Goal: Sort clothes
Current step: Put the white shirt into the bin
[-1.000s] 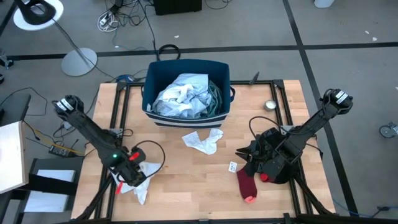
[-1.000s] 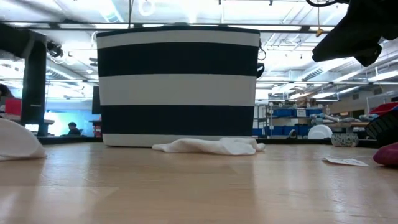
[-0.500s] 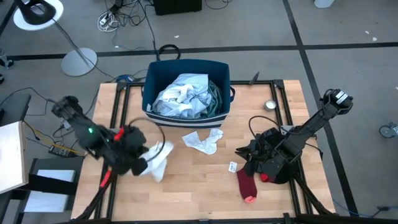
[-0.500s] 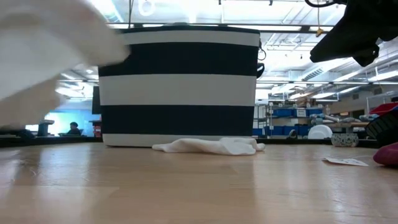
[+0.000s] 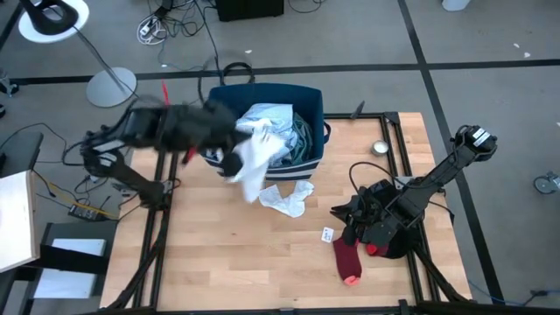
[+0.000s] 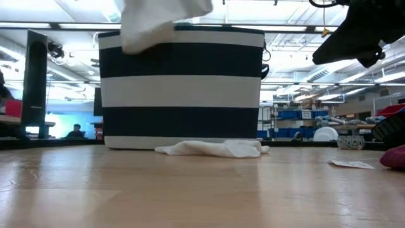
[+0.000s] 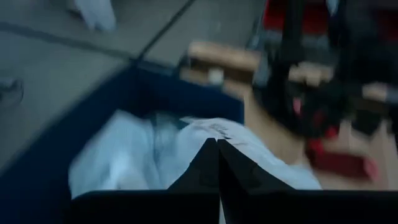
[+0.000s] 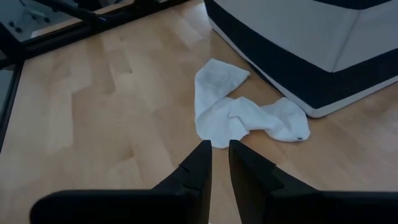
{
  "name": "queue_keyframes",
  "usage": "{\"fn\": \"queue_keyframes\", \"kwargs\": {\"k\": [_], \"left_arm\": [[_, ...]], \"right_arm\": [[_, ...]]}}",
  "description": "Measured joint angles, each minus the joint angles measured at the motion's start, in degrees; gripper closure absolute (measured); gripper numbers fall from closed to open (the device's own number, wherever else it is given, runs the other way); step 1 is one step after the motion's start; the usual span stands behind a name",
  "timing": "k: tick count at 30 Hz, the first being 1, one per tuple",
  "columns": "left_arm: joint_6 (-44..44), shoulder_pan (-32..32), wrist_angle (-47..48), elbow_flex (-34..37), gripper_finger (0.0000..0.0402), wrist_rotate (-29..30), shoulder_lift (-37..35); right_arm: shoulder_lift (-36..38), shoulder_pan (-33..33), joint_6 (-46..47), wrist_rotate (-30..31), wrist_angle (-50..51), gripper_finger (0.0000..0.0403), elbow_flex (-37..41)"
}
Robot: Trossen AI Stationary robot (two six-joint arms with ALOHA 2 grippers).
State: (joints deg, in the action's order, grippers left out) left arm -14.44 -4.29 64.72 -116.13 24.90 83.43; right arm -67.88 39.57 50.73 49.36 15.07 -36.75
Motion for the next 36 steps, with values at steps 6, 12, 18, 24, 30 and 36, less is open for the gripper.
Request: {"fn": "queue_keyframes", "kwargs": {"k": [6,12,18,24,30,36], "left_arm": [[8.22,12.65,-4.82,-12.13,0.0401,-10.03,8.08],[9.78,20.04,-3.52,-15.90,0.0401,-16.97,14.44],[11.19,23.11,4.39,-15.85,0.0401,-17.56,24.03],[11.24,23.51,5.90,-15.85,0.0391,-17.79,34.84],[11.26,24.26,7.64,-15.85,0.0349,-21.42,44.09],[12.46,25.67,11.53,-15.85,0.0292,-27.14,49.49]], "right_arm": [[0.00,0.00,-0.97,0.00,0.02,0.0346,0.00],[0.00,-0.04,-2.50,0.00,0.02,0.0351,0.00],[0.00,-0.75,-2.81,-0.01,0.04,0.0351,0.00],[0.00,-0.90,-2.81,-0.02,0.04,0.0352,0.00],[0.00,-0.90,-2.78,-0.04,0.01,0.0352,0.00],[0.01,-0.90,-2.81,-0.34,0.03,0.0352,0.00]]}}
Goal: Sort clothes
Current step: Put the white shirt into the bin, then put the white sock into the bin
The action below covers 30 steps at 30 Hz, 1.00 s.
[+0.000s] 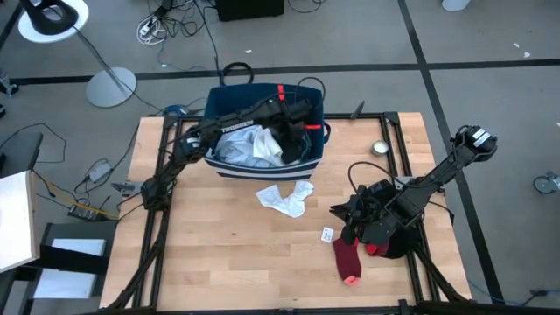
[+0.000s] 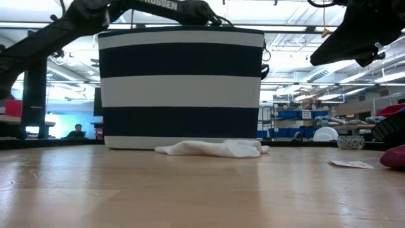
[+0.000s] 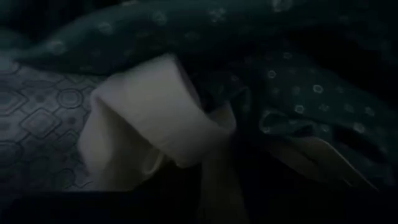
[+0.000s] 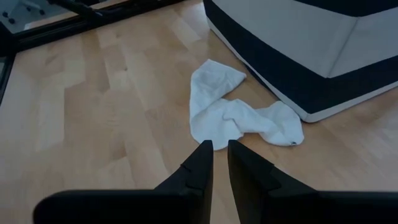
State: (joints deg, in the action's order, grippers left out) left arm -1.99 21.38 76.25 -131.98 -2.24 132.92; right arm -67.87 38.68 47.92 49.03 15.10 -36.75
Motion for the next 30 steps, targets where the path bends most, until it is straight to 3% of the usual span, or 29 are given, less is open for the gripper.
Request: {"fn": "queue_keyframes", "kwargs": {"k": [7,14,22,26,30], "left_arm": [[2.45,-0.39,1.40,-1.14,0.0276,0.32,-3.29],[3.11,-3.69,3.11,-2.73,0.0275,3.77,-13.91],[0.31,-17.82,5.90,-2.73,0.0275,7.25,-24.28],[-1.39,-25.99,4.83,-2.73,0.0275,11.53,-25.20],[-2.57,-31.75,0.50,-2.61,0.0275,12.04,-22.90]], "right_arm": [[-0.01,0.00,-0.02,-0.06,0.04,0.0351,0.00],[-0.01,0.00,-0.04,-0.28,0.03,0.0351,0.00],[-0.01,-0.02,0.00,-1.08,-0.07,0.0351,0.02],[-0.01,-0.02,0.50,-1.13,-0.09,0.0351,0.02],[-0.01,-0.02,0.50,-1.36,-0.63,0.0351,0.02]]}}
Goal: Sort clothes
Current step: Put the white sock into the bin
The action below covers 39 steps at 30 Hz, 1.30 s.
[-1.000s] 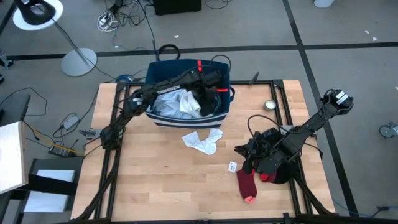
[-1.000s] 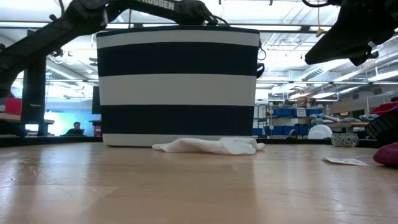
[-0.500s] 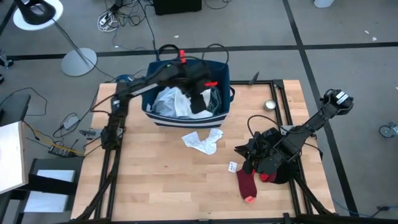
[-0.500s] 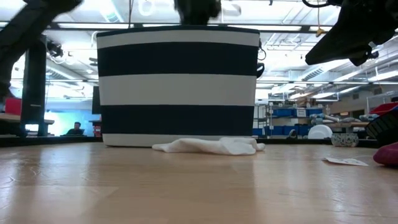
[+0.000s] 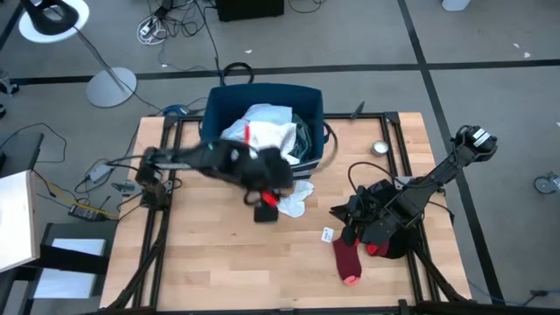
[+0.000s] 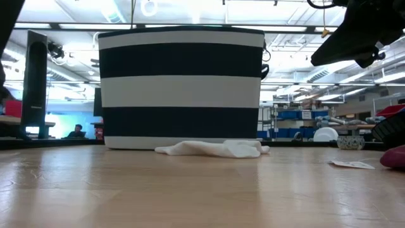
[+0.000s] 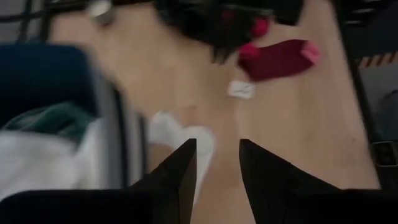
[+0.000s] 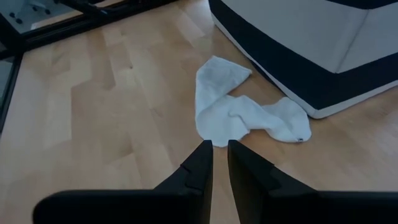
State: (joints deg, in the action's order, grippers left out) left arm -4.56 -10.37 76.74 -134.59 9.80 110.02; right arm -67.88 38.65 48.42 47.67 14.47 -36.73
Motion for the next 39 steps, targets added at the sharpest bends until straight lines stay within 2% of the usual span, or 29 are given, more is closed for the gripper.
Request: {"fn": "queue_keyframes", "kwargs": {"k": [3,7,16,20,23,29,32,34,39], "left_arm": [[0.00,-2.22,-5.53,4.69,0.0275,-0.20,1.52],[-0.17,-2.82,-14.68,16.93,0.0275,-0.97,1.85],[-0.71,0.21,-39.90,45.49,0.0275,1.72,1.64],[-2.09,1.36,-50.89,55.55,0.0276,2.37,1.57],[-3.49,2.52,-55.35,60.80,0.0276,2.43,1.57],[-4.94,4.20,-58.36,66.97,0.0286,2.72,1.33],[-6.23,4.57,-58.41,67.56,0.0346,-0.56,1.20],[-6.27,4.19,-57.53,66.91,0.0385,-1.94,0.80],[-5.81,2.24,-52.34,59.61,0.0398,-3.20,-1.40]], "right_arm": [[0.00,0.00,0.02,-0.12,-0.85,0.0351,0.00],[0.00,0.00,-0.04,-1.52,-1.93,0.0351,0.00],[0.00,0.04,-0.11,-3.35,-2.82,0.0351,0.00],[0.00,0.04,-0.52,-3.35,-2.83,0.0351,0.00],[0.00,-0.09,-0.55,-3.35,-2.83,0.0351,0.00],[0.00,-0.20,-1.39,-2.24,-2.81,0.0351,0.00],[0.00,-0.20,-1.66,-1.82,-2.82,0.0351,0.00],[0.00,-0.20,-1.95,-1.68,-2.83,0.0351,0.00],[0.00,-0.20,-2.12,-1.37,-2.83,0.0351,0.00]]}}
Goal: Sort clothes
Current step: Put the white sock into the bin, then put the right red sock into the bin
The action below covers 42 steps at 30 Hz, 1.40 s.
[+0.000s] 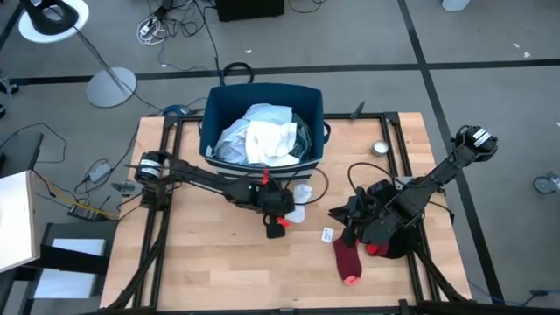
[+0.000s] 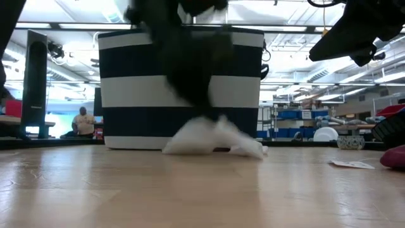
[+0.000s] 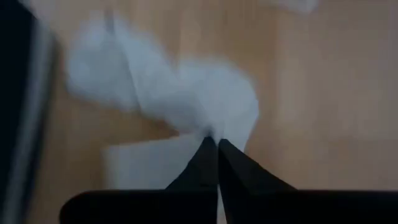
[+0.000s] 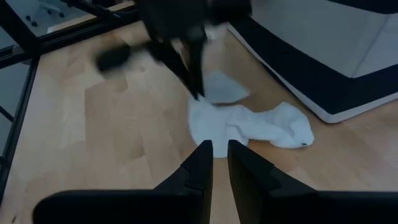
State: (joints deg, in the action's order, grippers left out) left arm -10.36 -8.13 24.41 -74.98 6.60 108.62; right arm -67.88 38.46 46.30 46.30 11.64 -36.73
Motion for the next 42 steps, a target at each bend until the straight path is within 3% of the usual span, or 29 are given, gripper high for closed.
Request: {"fn": "queue_keyframes", "kwargs": {"k": [10,17,20,25,31,37,42], "left_arm": [[5.84,0.02,21.59,-28.41,0.0400,-0.45,-4.63],[11.13,5.22,31.46,-52.17,0.0401,3.44,-5.12],[11.82,9.28,33.93,-58.76,0.0401,5.72,-5.36],[13.02,16.44,34.53,-59.12,0.0397,5.10,-6.03],[11.64,22.07,41.75,-56.47,0.0360,4.71,-5.55],[9.82,24.75,43.71,-55.45,0.0312,1.73,-5.61],[9.94,24.06,46.31,-55.45,0.0299,0.92,-7.79]], "right_arm": [[0.00,0.00,-0.02,0.05,0.06,0.0351,0.00],[0.02,-0.02,-0.06,0.05,0.09,0.0351,0.00],[0.02,-0.02,-0.33,0.06,0.10,0.0351,0.00],[0.02,-0.04,-0.39,0.04,0.32,0.0351,0.00],[0.02,-0.02,-0.42,0.04,0.37,0.0351,0.00],[0.02,-0.04,-0.44,0.04,0.42,0.0351,0.00],[0.02,-0.02,-0.44,0.04,0.44,0.0351,0.00]]}}
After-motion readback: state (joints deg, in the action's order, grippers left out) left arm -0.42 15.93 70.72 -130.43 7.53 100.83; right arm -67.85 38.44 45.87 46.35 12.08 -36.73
